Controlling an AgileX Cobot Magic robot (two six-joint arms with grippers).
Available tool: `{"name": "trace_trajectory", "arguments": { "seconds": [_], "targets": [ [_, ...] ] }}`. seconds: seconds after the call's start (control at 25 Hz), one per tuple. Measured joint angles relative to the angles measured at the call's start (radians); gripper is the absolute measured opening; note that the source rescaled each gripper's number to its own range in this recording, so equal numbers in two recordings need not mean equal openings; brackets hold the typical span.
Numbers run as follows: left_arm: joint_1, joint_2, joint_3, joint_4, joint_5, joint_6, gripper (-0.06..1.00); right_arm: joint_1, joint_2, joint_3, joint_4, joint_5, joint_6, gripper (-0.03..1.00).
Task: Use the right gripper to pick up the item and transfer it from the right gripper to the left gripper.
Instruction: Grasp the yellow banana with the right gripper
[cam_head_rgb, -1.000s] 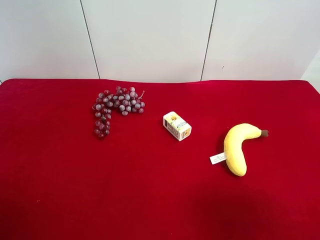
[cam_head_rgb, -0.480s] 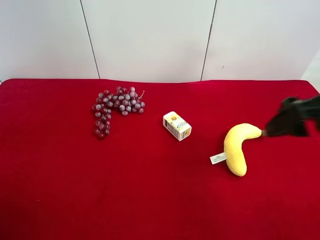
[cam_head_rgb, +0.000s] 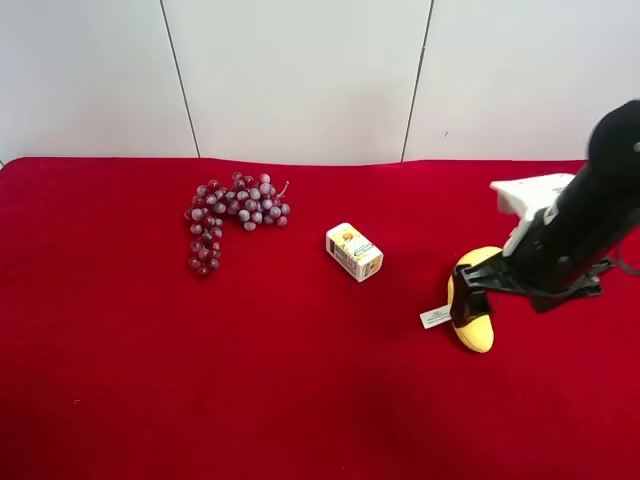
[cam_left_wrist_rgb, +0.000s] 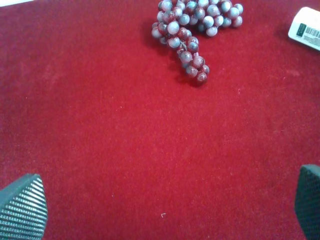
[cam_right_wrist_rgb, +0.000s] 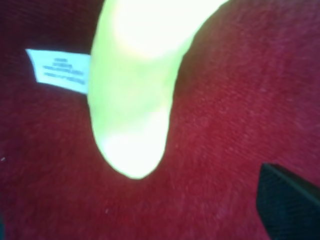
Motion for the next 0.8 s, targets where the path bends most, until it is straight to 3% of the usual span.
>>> {"name": "trace_trajectory", "arguments": {
  "seconds": [0.32,0.44,0.56,0.8],
  "targets": [
    [0.0,0.0,0.0,0.0,0.0,0.0,1.0,0.0,0.163,-0.001,0.0,-0.127,-0.003,1.0],
    [0.0,0.0,0.0,0.0,0.0,0.0,1.0,0.0,0.204,-0.002,-0.005,-0.144,-0.003,0.93],
    [0.0,0.0,0.0,0.0,0.0,0.0,1.0,0.0,0.219,-0.002,-0.01,-0.149,-0.003,0.75],
    [0.0,0.0,0.0,0.0,0.001,0.0,1.0,0.0,0.219,-0.002,-0.016,-0.135,-0.003,0.2]
  ]
}}
